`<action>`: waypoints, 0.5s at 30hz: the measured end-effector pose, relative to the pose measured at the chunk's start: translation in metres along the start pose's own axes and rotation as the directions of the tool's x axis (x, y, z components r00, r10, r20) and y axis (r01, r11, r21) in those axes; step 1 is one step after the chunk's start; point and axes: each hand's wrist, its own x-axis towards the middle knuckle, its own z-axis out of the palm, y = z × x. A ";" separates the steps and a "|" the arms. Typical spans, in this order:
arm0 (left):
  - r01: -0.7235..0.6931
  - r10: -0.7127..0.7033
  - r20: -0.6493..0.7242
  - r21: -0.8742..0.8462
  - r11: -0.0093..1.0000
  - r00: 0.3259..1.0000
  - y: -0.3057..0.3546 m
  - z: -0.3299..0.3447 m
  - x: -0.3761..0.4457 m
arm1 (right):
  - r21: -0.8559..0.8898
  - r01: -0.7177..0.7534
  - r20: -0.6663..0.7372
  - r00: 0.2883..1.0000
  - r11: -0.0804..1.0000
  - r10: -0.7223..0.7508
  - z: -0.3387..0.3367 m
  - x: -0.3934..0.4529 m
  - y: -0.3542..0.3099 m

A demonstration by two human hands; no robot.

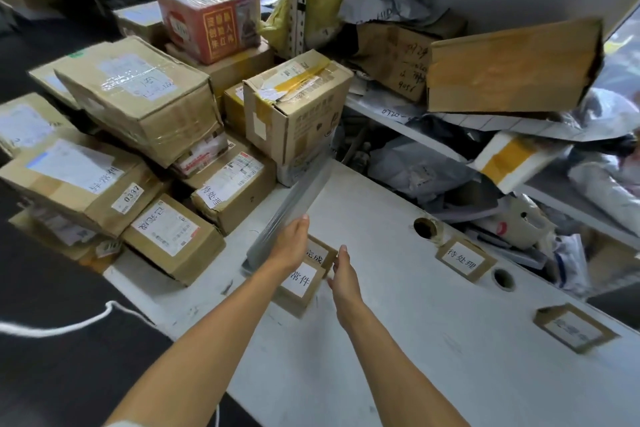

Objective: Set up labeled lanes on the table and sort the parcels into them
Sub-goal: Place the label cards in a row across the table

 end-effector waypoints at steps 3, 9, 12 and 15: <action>0.017 -0.017 0.015 -0.035 0.999 1.000 -0.001 -0.001 0.003 | 0.021 0.024 -0.026 0.999 0.999 -0.024 -0.002 0.002 -0.005; -0.043 0.050 0.037 -0.180 0.983 0.998 0.025 0.011 -0.007 | 0.079 0.139 -0.073 0.988 0.987 -0.134 -0.032 -0.007 -0.023; -0.095 0.106 0.030 -0.254 0.962 0.994 0.045 0.034 -0.019 | 0.096 0.223 -0.102 0.972 0.970 -0.214 -0.063 -0.016 -0.028; -0.131 0.151 0.070 -0.236 0.963 0.986 0.057 0.073 -0.040 | 0.120 0.280 -0.132 0.955 0.952 -0.264 -0.103 -0.026 -0.026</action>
